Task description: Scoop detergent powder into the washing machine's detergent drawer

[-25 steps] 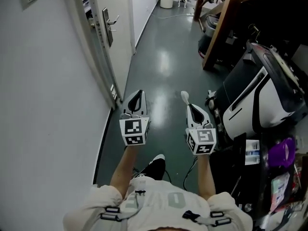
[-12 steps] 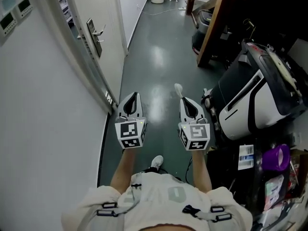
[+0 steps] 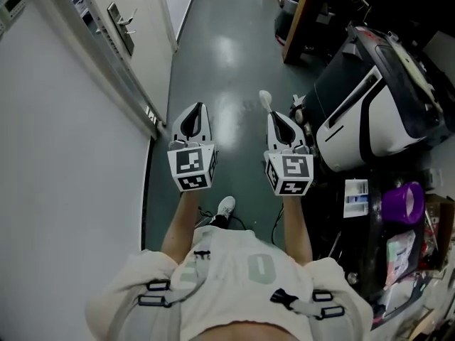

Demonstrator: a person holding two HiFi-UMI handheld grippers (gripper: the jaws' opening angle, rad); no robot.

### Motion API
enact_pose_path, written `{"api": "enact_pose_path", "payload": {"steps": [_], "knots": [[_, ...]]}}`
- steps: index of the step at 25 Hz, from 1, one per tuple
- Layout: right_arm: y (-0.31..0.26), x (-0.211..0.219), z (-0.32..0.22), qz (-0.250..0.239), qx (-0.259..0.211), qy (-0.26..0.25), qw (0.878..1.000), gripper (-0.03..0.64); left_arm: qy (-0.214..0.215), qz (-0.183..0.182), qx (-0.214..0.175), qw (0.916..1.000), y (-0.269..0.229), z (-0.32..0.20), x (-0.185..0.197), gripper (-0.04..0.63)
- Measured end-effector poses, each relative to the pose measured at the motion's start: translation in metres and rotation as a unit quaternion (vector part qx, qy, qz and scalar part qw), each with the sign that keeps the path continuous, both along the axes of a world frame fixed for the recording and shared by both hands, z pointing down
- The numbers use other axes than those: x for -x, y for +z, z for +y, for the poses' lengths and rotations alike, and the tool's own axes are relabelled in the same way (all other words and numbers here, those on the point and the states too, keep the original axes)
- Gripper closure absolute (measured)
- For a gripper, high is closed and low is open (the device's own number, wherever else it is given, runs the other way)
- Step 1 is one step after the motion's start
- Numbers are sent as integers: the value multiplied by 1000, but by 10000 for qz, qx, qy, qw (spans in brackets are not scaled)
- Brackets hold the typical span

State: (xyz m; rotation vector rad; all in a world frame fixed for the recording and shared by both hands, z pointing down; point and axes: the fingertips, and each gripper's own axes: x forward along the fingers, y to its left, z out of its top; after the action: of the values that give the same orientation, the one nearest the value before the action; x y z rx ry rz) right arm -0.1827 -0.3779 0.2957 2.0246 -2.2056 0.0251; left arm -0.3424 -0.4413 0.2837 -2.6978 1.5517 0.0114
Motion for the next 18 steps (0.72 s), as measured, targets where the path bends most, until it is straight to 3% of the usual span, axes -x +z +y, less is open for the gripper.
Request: {"api": "enact_pose_path", "payload": {"steps": [9,12,18], "knots": [[-16,-50,55,19,-162,640,9978,606,422,-106,-111,9990,-25,42,-54,575],[-17,-83,98,29,-183,1218,9924,606,1037,-53,-141,9945,-18,69,-100,575],[-11,-157,203,-42,-173,2415,9702,606,2204,-40,-111,9753,-11,142,-194,575]]}}
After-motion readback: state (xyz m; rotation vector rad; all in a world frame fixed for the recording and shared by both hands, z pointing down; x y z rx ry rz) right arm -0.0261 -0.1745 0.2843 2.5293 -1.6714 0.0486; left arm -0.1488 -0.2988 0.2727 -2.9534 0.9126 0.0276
